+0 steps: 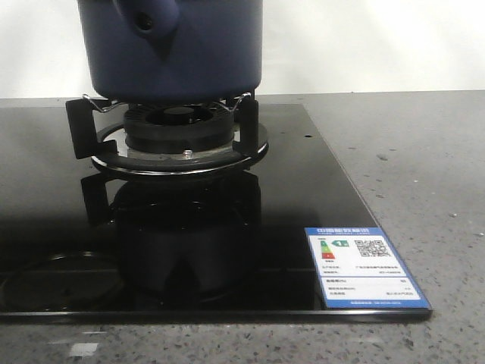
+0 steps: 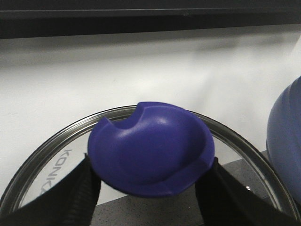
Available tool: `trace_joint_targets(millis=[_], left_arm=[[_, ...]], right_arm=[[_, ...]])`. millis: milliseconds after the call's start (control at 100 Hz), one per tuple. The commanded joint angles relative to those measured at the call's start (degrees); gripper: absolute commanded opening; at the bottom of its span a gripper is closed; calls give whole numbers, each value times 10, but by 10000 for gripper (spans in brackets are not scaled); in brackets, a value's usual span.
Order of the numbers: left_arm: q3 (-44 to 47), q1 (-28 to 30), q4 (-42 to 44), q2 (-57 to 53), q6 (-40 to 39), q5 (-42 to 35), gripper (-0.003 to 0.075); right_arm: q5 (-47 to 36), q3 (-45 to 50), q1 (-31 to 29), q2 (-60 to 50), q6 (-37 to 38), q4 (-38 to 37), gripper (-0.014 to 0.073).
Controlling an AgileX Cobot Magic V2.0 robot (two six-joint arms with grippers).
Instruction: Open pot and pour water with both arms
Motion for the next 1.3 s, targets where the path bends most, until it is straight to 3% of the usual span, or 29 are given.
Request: trace_joint_targets(millis=[0,690,1070,1290], left_arm=[[-22,2,-47,-24,-6,7,315],[-22,2,-47,-24,-6,7,315],[-22,2,-47,-24,-6,7,315],[-22,2,-47,-24,-6,7,315]], right_arm=[[-60,-16,-1,-43,-13,14,-41],[-398,294,16,-161,-23,3,-42],[-640,434,39,-185,-23,-17,-43],[-659,443,40,-185,-23,-28,-45]])
